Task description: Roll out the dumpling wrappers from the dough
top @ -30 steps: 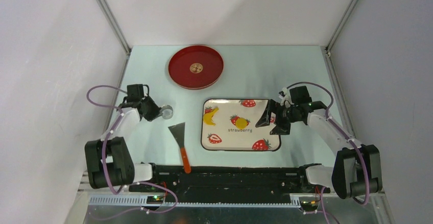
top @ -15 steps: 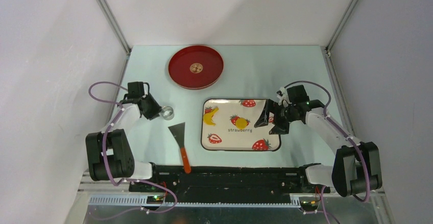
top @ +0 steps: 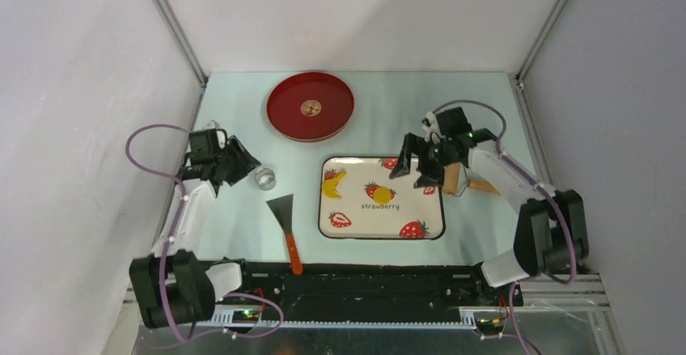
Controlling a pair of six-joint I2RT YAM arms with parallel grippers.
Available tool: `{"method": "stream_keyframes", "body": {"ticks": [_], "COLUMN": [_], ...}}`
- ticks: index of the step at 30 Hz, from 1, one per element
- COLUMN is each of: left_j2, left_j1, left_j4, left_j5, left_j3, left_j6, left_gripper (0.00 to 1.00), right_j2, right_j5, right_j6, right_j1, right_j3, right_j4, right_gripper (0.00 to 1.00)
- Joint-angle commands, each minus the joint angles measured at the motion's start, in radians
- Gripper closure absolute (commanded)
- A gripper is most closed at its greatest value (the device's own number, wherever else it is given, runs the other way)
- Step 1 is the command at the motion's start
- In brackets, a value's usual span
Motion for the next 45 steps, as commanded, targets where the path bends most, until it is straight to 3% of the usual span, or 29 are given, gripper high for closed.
{"method": "stream_keyframes", "body": {"ticks": [1, 8, 13, 17, 25, 27, 30, 32, 41, 45], "left_j2": [-0.143, -0.295, -0.325, -0.334, -0.36, -0.377, -0.405, -0.422, -0.465, -0.484], "left_j1": [-0.001, -0.07, -0.244, -0.354, -0.421, -0.423, -0.422, -0.422, -0.422, -0.423], "left_j4": [-0.017, -0.019, -0.016, 0.003, 0.053, 0.057, 0.062, 0.065, 0.067, 0.067], "left_j5": [0.144, 0.27, 0.248, 0.201, 0.198, 0.196, 0.198, 0.198, 0.213, 0.215], "left_j3": [0.052, 0.077, 0.109, 0.108, 0.014, -0.015, -0.059, -0.081, -0.157, -0.167], "left_j6": [0.06, 0.034, -0.001, -0.019, -0.063, -0.069, -0.078, -0.082, -0.091, -0.094], "left_gripper": [0.45, 0.39, 0.38, 0.38, 0.38, 0.38, 0.38, 0.38, 0.38, 0.38], "right_j2": [0.131, 0.492, 0.785, 0.95, 1.044, 1.09, 1.167, 1.193, 1.259, 1.286], "right_j5": [0.047, 0.144, 0.2, 0.196, 0.141, 0.145, 0.136, 0.13, 0.119, 0.142], "right_j6": [0.003, -0.033, -0.013, 0.06, 0.316, 0.352, 0.402, 0.432, 0.541, 0.541], "right_j1": [0.056, 0.133, 0.175, 0.178, 0.143, 0.142, 0.138, 0.136, 0.129, 0.134], "right_j3": [0.21, 0.712, 1.145, 1.359, 1.262, 1.294, 1.354, 1.354, 1.353, 1.4], "right_j4": [0.009, -0.133, -0.251, -0.252, 0.064, 0.085, 0.107, 0.138, 0.237, 0.209], "right_gripper": [0.08, 0.08, 0.09, 0.11, 0.21, 0.24, 0.38, 0.43, 0.5, 0.6]}}
